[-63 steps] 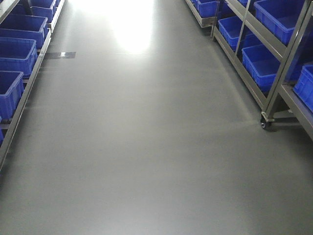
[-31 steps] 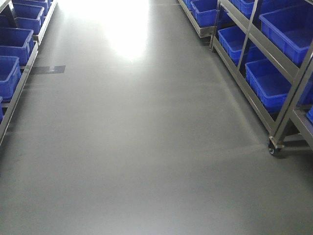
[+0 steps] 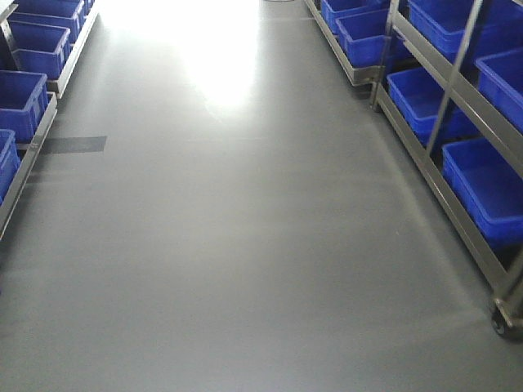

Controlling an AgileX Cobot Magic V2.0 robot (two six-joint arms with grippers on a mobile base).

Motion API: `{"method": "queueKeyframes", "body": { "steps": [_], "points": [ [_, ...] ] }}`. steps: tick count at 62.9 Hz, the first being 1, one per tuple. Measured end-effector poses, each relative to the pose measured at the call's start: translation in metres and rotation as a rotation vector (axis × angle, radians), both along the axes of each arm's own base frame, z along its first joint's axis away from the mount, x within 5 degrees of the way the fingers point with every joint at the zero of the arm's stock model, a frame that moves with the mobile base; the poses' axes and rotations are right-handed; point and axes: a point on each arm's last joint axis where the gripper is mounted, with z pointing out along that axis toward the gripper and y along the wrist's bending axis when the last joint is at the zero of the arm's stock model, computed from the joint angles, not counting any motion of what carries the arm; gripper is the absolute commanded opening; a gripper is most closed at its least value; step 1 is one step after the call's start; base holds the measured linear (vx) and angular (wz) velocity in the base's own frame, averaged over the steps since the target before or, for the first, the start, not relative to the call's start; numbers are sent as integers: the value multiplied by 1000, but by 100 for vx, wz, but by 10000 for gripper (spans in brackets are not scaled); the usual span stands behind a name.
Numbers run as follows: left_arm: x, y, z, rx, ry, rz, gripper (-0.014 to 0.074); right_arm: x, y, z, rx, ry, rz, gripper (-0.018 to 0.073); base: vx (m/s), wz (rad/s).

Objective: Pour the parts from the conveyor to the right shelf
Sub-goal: 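Turn and drive down the aisle between the bin shelves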

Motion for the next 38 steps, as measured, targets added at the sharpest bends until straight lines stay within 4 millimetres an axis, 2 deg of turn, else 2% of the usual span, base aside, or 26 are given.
{"method": "queueKeyframes", "body": {
  "steps": [38],
  "points": [
    [0, 0, 0, 0, 0, 0, -6, 0, 0, 0, 0, 0, 0, -9, 67, 11]
  ]
}}
